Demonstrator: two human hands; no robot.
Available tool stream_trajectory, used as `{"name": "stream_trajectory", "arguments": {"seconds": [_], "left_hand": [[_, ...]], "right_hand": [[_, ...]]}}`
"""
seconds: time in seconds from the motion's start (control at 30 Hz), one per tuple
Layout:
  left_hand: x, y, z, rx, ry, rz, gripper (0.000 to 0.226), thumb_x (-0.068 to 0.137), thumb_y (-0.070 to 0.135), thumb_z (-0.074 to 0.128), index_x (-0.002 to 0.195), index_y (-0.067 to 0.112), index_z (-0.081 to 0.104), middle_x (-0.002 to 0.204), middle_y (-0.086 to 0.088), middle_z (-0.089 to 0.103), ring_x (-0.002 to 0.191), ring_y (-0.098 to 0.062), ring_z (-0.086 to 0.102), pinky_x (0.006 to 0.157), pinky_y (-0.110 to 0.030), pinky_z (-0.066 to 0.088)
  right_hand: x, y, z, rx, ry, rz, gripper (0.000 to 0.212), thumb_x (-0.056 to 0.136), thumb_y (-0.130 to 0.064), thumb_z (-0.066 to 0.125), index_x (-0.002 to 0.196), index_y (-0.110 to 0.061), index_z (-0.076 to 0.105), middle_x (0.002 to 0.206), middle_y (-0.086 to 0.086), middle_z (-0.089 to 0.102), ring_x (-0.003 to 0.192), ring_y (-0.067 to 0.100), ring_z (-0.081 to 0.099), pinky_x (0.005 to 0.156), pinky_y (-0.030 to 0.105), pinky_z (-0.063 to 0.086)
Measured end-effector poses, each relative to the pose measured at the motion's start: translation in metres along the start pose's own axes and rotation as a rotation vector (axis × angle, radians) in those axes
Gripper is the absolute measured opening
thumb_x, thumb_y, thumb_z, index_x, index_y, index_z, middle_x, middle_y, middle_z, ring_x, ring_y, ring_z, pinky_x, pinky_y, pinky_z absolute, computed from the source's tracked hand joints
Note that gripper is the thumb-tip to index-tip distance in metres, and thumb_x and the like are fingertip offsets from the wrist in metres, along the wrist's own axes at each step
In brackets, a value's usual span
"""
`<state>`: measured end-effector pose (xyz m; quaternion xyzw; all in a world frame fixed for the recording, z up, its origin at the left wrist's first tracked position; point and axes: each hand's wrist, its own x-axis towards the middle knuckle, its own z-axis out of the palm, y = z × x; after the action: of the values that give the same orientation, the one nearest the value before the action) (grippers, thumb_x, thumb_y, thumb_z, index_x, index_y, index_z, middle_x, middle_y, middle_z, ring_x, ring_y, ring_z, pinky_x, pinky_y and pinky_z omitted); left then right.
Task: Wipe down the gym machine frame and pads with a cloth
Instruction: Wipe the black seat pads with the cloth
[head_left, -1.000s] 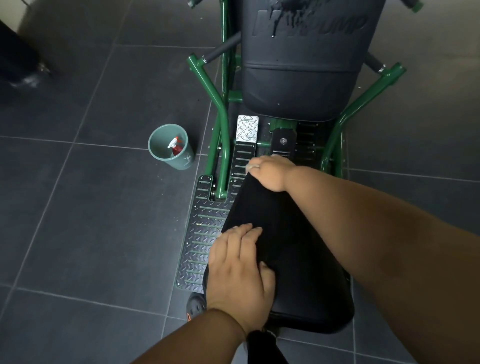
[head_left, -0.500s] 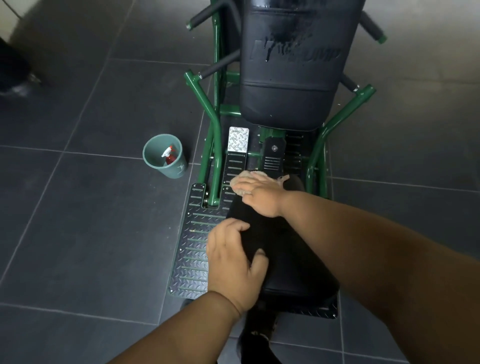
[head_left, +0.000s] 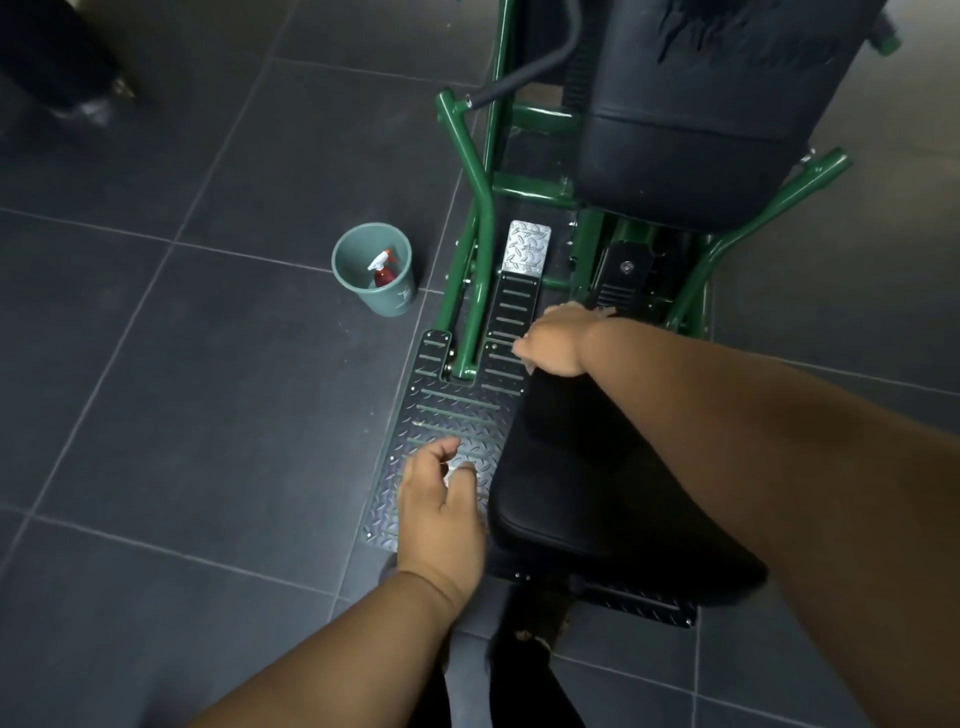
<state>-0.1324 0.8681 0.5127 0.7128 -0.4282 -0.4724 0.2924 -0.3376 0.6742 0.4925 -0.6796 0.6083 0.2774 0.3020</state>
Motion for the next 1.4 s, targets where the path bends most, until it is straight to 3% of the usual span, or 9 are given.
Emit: {"name": "stream_trajectory", "arguments": {"seconds": [0.1,0.2,0.33,0.47,0.67,0.83,0.97,1.2,1.4], "left_hand": [[0.013,0.002,0.0,-0.186,-0.024,-0.179,0.018,0.104,0.03,0.049,0.112,0.023,0.063,0.115,0.004,0.064,0.109,-0.016,0.059,0.094,-0.018,0.045],[0.025,0.001,-0.013,-0.213,-0.004,-0.241,0.048,0.089,0.065,0.04,0.108,0.028,0.064,0.119,0.005,0.067,0.118,-0.023,0.06,0.111,-0.046,0.044],[0.033,0.014,-0.032,-0.248,0.0,-0.246,0.068,0.087,0.068,0.033,0.121,0.019,0.067,0.127,-0.005,0.068,0.122,-0.028,0.06,0.109,-0.046,0.042],[0.032,0.018,-0.043,-0.168,-0.135,-0.252,0.059,0.093,0.065,0.041,0.112,0.018,0.071,0.113,-0.003,0.073,0.111,-0.027,0.064,0.101,-0.042,0.046],[0.032,0.007,-0.045,-0.045,-0.211,-0.245,0.044,0.092,0.051,0.042,0.106,0.021,0.071,0.112,-0.005,0.073,0.111,-0.028,0.066,0.096,-0.041,0.052],[0.042,-0.014,-0.052,-0.071,-0.184,-0.339,0.044,0.088,0.05,0.037,0.098,0.024,0.071,0.105,-0.003,0.073,0.102,-0.026,0.063,0.099,-0.043,0.046],[0.045,-0.02,-0.053,-0.138,-0.143,-0.381,0.051,0.085,0.055,0.037,0.098,0.02,0.072,0.103,-0.006,0.073,0.091,-0.023,0.061,0.087,-0.039,0.045],[0.055,-0.016,-0.046,-0.167,-0.152,-0.443,0.048,0.11,0.045,0.037,0.095,0.015,0.071,0.093,-0.006,0.072,0.082,-0.021,0.059,0.083,-0.038,0.039],[0.057,0.0,-0.036,-0.169,-0.2,-0.409,0.047,0.111,0.043,0.037,0.095,0.013,0.068,0.088,-0.006,0.069,0.077,-0.02,0.055,0.078,-0.037,0.038]], "right_hand": [[-0.021,-0.014,0.021,0.044,0.007,-0.091,0.056,0.101,-0.056,0.028,0.094,-0.034,0.078,0.118,0.002,0.061,0.123,0.027,0.048,0.112,0.08,0.014],[-0.059,-0.037,0.047,0.017,0.057,-0.25,0.065,0.094,-0.062,0.014,0.098,-0.039,0.075,0.117,-0.008,0.065,0.124,0.021,0.047,0.11,0.085,0.002],[-0.114,-0.068,0.076,0.001,0.146,-0.44,0.068,0.094,-0.056,0.011,0.092,-0.029,0.074,0.099,-0.013,0.067,0.105,0.014,0.05,0.109,0.056,0.026],[-0.154,-0.085,0.105,-0.08,0.443,-0.628,0.052,0.098,-0.044,0.031,0.077,-0.025,0.074,0.08,-0.008,0.065,0.089,0.02,0.052,0.094,0.051,0.04],[-0.121,-0.083,0.054,-0.147,0.056,-0.448,0.061,0.1,-0.053,0.017,0.094,-0.028,0.072,0.1,-0.007,0.066,0.101,0.018,0.05,0.105,0.053,0.037],[-0.068,-0.05,0.038,-0.078,-0.04,-0.215,0.073,0.083,-0.065,0.006,0.104,-0.036,0.07,0.12,0.001,0.064,0.112,0.021,0.044,0.114,0.06,0.032],[-0.091,-0.052,0.063,-0.089,0.202,-0.315,0.064,0.094,-0.056,0.009,0.085,-0.03,0.067,0.099,-0.013,0.064,0.11,0.017,0.05,0.111,0.052,0.035],[-0.17,-0.062,0.119,-0.045,0.458,-0.41,0.06,0.095,-0.048,0.042,0.15,-0.03,0.052,0.162,-0.002,0.045,0.152,0.03,0.032,0.117,0.059,0.03],[-0.186,-0.039,0.127,0.04,0.467,-0.368,0.062,0.106,-0.039,0.038,0.166,-0.029,0.027,0.174,-0.003,0.019,0.161,0.022,0.012,0.13,0.048,0.011]]}}
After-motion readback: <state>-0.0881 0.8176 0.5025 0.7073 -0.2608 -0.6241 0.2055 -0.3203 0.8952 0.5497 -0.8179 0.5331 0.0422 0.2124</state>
